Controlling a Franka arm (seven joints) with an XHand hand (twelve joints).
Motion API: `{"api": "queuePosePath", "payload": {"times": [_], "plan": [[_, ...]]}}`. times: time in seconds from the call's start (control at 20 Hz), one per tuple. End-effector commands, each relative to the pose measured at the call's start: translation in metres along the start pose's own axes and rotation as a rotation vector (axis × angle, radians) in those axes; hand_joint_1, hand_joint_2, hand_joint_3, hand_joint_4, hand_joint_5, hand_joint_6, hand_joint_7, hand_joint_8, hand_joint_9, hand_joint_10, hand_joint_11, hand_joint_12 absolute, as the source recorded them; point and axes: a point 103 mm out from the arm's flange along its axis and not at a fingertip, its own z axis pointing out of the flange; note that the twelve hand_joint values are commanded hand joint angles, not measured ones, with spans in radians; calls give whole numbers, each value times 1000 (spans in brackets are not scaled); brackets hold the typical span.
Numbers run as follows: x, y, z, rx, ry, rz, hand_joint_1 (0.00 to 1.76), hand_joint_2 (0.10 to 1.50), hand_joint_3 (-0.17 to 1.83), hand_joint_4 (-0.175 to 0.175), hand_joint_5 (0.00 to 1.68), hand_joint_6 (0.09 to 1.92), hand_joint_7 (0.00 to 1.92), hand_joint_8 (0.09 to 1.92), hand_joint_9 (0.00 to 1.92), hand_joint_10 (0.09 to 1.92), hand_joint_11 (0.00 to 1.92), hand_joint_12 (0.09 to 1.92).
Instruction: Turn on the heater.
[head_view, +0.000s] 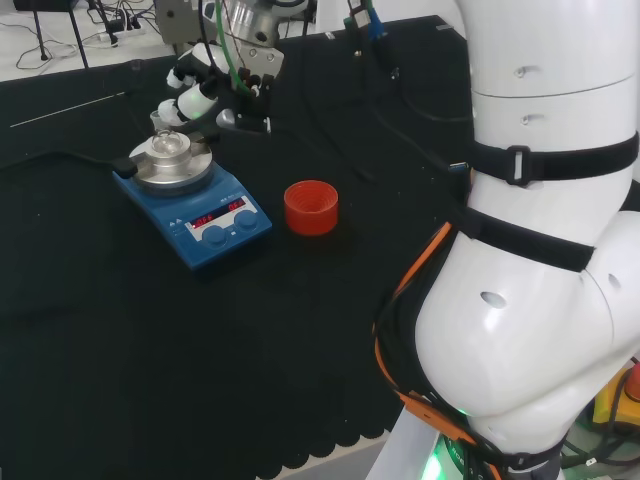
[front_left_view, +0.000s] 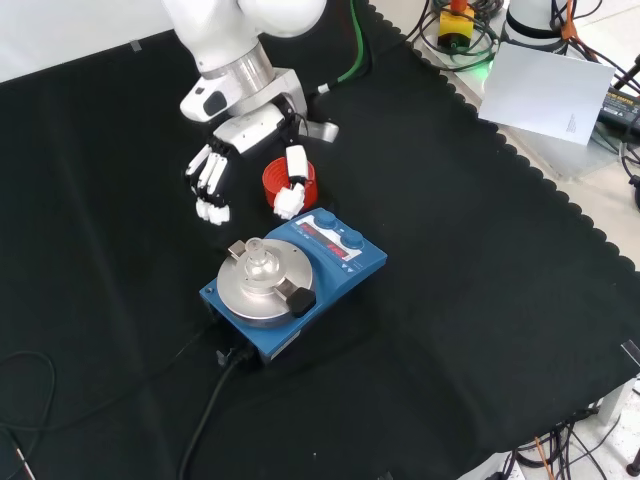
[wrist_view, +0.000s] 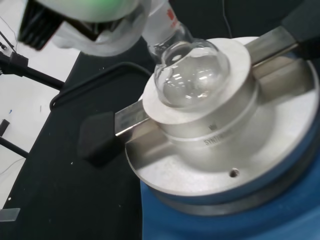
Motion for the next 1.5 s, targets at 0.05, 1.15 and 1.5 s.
{"api": "queuePosePath", "payload": {"times": [0.05, 1.15, 1.5], "plan": [[-11, -29, -13, -27, -7, 23, 831, 568, 603, -32, 417, 448, 464, 702, 646, 683, 210, 1388], [-31, -147, 2, 64, -118, 112, 1003, 579, 767, -32, 463, 406, 582, 703, 704, 685, 247, 1386], [-27, -164, 5, 175, -161, 145, 1000, 573, 795, -30, 442, 398, 616, 701, 744, 664, 293, 1373]]}}
